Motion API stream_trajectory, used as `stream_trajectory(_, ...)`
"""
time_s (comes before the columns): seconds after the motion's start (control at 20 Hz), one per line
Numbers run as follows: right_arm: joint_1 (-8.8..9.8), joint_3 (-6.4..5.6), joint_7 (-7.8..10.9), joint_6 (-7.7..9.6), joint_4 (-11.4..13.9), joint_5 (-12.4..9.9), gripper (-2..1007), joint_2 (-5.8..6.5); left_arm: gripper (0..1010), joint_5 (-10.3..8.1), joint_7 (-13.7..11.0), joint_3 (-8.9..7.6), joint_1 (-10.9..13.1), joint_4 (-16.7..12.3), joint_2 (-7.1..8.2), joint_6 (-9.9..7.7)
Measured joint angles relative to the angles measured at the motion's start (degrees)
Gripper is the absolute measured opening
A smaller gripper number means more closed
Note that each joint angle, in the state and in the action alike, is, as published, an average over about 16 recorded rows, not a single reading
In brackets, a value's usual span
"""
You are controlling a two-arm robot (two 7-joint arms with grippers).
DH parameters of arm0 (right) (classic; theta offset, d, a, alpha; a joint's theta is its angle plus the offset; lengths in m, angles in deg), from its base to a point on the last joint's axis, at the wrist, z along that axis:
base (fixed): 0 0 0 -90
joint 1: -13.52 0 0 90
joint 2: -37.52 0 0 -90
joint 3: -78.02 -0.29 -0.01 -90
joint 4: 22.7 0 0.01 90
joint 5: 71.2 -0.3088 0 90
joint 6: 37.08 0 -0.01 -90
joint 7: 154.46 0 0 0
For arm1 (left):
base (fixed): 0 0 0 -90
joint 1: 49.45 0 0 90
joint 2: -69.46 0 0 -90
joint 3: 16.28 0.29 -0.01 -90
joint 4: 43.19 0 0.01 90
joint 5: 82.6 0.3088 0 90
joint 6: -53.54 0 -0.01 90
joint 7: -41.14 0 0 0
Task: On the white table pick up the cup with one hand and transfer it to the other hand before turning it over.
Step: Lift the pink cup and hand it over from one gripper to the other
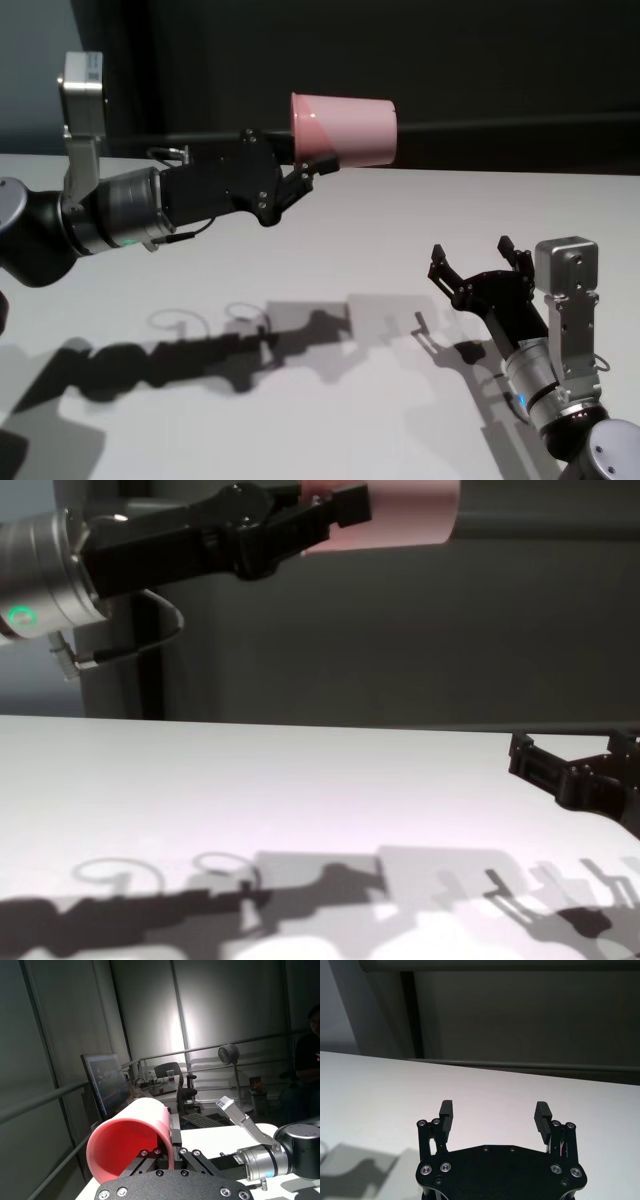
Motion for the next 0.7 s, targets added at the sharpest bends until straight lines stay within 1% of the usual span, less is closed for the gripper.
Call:
stream_trajectory(0.3, 0.0, 0.0, 0.0, 0.0, 0.0, 0.0, 1002, 0.0, 48, 0.11, 0.14, -0.06, 0.13, -0.27, -0.03, 0.54)
stream_trajectory(0.7, 0.0, 0.0, 0.0, 0.0, 0.0, 0.0, 1002, 0.0, 48, 0.41, 0.45, 0.0, 0.32, -0.54, 0.03, 0.73)
